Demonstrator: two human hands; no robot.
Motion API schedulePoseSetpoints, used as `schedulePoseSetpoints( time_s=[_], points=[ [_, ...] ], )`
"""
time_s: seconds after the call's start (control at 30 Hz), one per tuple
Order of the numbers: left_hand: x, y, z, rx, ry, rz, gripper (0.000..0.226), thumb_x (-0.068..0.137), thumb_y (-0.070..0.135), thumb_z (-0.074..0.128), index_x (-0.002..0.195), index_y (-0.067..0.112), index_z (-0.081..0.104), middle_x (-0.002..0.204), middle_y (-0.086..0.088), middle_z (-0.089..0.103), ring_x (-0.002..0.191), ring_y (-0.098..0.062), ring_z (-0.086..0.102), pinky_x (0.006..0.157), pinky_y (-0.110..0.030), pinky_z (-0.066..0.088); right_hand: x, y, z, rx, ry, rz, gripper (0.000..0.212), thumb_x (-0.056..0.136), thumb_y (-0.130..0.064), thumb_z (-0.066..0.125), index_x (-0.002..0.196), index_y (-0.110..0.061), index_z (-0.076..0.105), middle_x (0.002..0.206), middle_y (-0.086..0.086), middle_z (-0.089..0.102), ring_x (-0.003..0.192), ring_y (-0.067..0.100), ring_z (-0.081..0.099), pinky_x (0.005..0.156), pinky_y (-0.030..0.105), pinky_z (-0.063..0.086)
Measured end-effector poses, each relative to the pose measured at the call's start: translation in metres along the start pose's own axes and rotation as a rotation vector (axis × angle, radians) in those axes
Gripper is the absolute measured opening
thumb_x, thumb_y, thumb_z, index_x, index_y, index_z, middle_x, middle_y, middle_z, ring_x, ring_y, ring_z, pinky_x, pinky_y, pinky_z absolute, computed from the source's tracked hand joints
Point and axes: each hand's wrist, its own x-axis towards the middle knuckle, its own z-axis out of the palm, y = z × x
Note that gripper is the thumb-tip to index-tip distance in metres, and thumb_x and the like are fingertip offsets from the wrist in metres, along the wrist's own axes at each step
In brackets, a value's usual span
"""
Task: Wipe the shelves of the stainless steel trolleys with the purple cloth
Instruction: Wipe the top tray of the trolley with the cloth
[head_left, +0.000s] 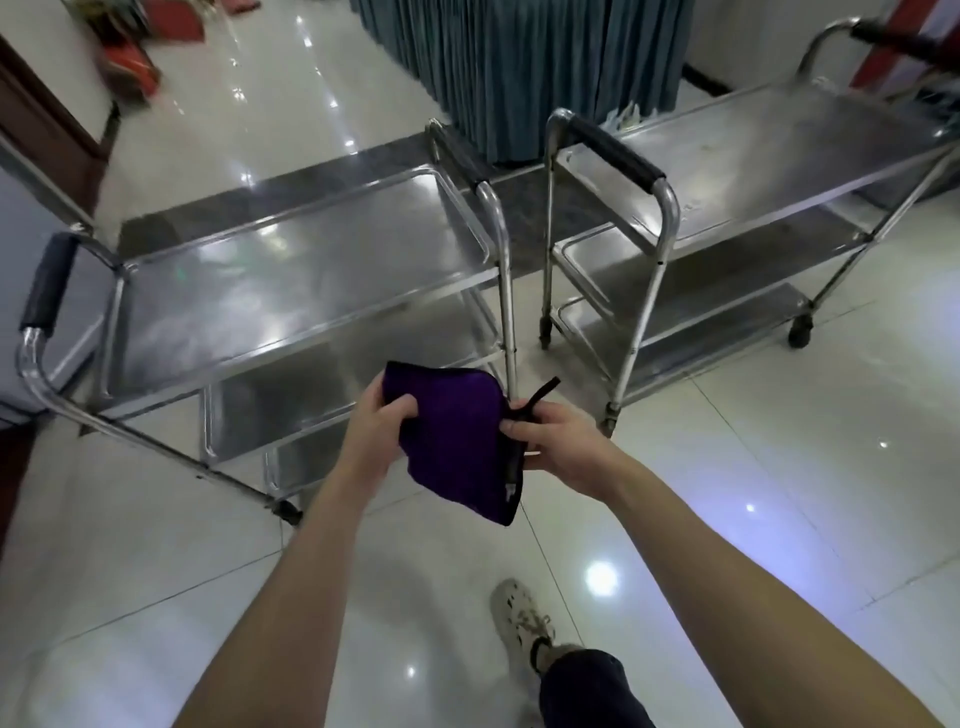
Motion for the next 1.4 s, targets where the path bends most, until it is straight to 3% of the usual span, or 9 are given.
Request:
schedulePoseSetpoints(
  time_s=[0.13, 0.3, 0.47, 0.63, 0.73, 0.87, 1.07, 1.2, 1.4],
  points=[
    [-0.015, 0.004, 0.057, 0.177, 0.119, -0.001, 0.066, 0.088, 0.024, 0.090, 0.133, 0.024, 0.042, 0.127, 0.000, 0.060, 0.113, -0.017, 0.066, 0.091, -0.038, 0.060, -0.030, -0.025, -0.025, -0.027, 0.106, -0.102, 0.021, 0.101, -0.010, 0.074, 0.122, -0.012, 0.074, 0.115, 0.007, 0.080, 0.109, 0.028, 0.077, 0.090, 0.045, 0.065],
    [-0.006, 0.008, 0.147, 0.405, -0.064, 0.049, 0.043, 0.088, 0.047, 0.087, 0.121, 0.025, 0.071, 0.140, -0.003, 0.058, 0.128, -0.016, 0.060, 0.112, -0.036, 0.049, -0.040, -0.053, -0.080, -0.074, 0.192, -0.188, 0.021, 0.095, -0.008, 0.081, 0.115, -0.015, 0.079, 0.109, 0.008, 0.082, 0.104, 0.028, 0.079, 0.087, 0.039, 0.065],
    [0.028, 0.020, 0.257, 0.488, -0.126, 0.161, 0.042, 0.088, 0.036, 0.089, 0.127, 0.024, 0.079, 0.116, 0.001, 0.065, 0.104, 0.007, 0.063, 0.083, -0.002, 0.044, -0.033, -0.089, -0.176, -0.072, 0.244, -0.167, 0.016, 0.091, -0.013, 0.086, 0.083, -0.027, 0.083, 0.086, 0.002, 0.081, 0.079, 0.017, 0.079, 0.061, 0.027, 0.060],
    [0.076, 0.033, 0.346, 0.489, 0.114, 0.147, 0.019, 0.100, 0.017, 0.074, 0.117, 0.019, 0.081, 0.101, 0.002, 0.078, 0.091, -0.006, 0.074, 0.080, -0.029, 0.059, -0.027, -0.122, -0.274, 0.141, 0.257, -0.125, 0.019, 0.094, -0.020, 0.082, 0.108, -0.008, 0.076, 0.110, 0.018, 0.080, 0.105, 0.032, 0.079, 0.083, 0.042, 0.064],
    [0.094, 0.041, 0.390, 0.460, 0.059, 0.174, 0.026, 0.097, 0.017, 0.074, 0.109, 0.040, 0.072, 0.098, 0.017, 0.077, 0.092, 0.000, 0.073, 0.074, -0.020, 0.057, -0.016, -0.143, -0.315, 0.165, 0.337, -0.144, 0.016, 0.096, -0.017, 0.081, 0.105, -0.004, 0.076, 0.105, 0.019, 0.081, 0.100, 0.034, 0.079, 0.076, 0.040, 0.064],
    [0.118, 0.048, 0.445, 0.636, -0.085, 0.260, 0.067, 0.070, 0.045, 0.097, 0.123, 0.034, 0.057, 0.121, 0.021, 0.056, 0.114, 0.008, 0.058, 0.087, -0.007, 0.050, 0.002, -0.175, -0.348, 0.170, 0.363, -0.163, 0.011, 0.092, -0.017, 0.081, 0.094, -0.007, 0.081, 0.098, 0.018, 0.081, 0.096, 0.037, 0.078, 0.078, 0.044, 0.063],
    [0.202, 0.079, 0.485, 0.484, -0.097, 0.269, 0.030, 0.091, 0.009, 0.084, 0.114, 0.025, 0.072, 0.106, 0.009, 0.076, 0.096, 0.005, 0.071, 0.089, -0.019, 0.054, 0.039, -0.233, -0.412, 0.244, 0.347, -0.200, 0.015, 0.104, -0.025, 0.070, 0.103, -0.010, 0.069, 0.100, 0.017, 0.075, 0.099, 0.031, 0.072, 0.090, 0.047, 0.058],
    [0.269, 0.102, 0.501, 0.181, -0.149, 0.110, 0.019, 0.106, 0.009, 0.066, 0.123, 0.007, 0.075, 0.114, -0.010, 0.081, 0.107, -0.024, 0.077, 0.098, -0.039, 0.059, 0.056, -0.271, -0.460, 0.085, 0.307, -0.244, 0.040, 0.087, -0.039, 0.084, 0.117, -0.014, 0.071, 0.112, 0.011, 0.078, 0.106, 0.024, 0.075, 0.103, 0.047, 0.057],
    [0.333, 0.132, 0.554, 0.184, -0.292, 0.056, 0.020, 0.109, 0.011, 0.063, 0.123, -0.001, 0.070, 0.097, -0.003, 0.081, 0.087, -0.012, 0.075, 0.077, -0.027, 0.060, 0.085, -0.310, -0.512, -0.476, 0.355, -0.187, 0.107, 0.061, -0.049, 0.104, 0.152, -0.032, 0.049, 0.127, -0.008, 0.069, 0.111, 0.009, 0.070, 0.092, 0.023, 0.058]
  ],
)
